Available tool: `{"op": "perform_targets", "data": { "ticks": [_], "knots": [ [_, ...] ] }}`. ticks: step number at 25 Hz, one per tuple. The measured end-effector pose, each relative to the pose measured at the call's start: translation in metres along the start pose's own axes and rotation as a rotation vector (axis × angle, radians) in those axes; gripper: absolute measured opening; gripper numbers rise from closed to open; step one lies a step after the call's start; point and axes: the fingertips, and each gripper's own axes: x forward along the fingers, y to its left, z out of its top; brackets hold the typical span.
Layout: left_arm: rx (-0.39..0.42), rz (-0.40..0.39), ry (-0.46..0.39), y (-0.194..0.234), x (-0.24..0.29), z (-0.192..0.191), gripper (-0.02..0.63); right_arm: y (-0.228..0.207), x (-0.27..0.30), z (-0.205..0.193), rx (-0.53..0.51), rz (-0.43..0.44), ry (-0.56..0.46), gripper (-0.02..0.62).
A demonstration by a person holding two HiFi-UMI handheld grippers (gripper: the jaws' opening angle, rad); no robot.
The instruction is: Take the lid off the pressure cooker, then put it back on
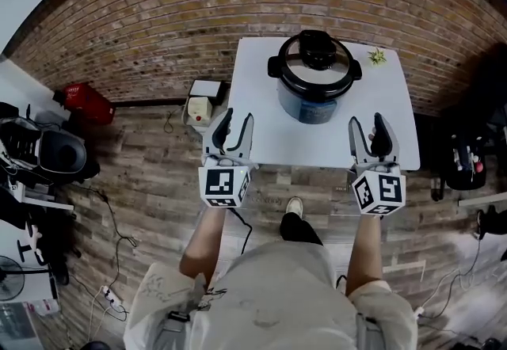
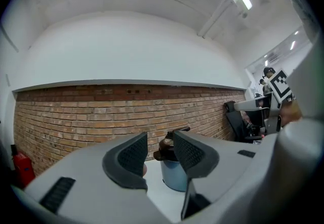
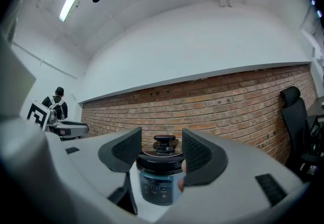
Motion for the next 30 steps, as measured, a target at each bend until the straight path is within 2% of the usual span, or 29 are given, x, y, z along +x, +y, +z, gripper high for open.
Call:
{"op": "perform_targets", "data": {
  "ticks": [5, 12, 18, 24, 30],
  "knots": [
    [0.011, 0.003, 0.017, 0.001, 0.061, 0.001, 0.175, -0.036, 0.052, -0.001, 0.015, 0.016, 0.004, 0.262],
    [0.014, 0.025, 0.060, 0.005, 0.116, -0.007, 0.175, -0.067, 0.111, -0.001, 0.022, 0.081, 0.000, 0.262],
    [0.050, 0.037, 0.098, 0.010, 0.135, -0.016, 0.175, -0.072, 0.141, -0.009, 0.035, 0.124, 0.003, 0.262],
    [0.034, 0.038, 0.102, 0.022, 0.152, -0.028, 0.175, -0.069, 0.159, -0.013, 0.025, 0.133, 0.004, 0.262],
    [0.006, 0.017, 0.075, 0.038, 0.173, -0.029, 0.175, -0.062, 0.176, -0.014, 0.016, 0.108, 0.009, 0.262]
  ]
}}
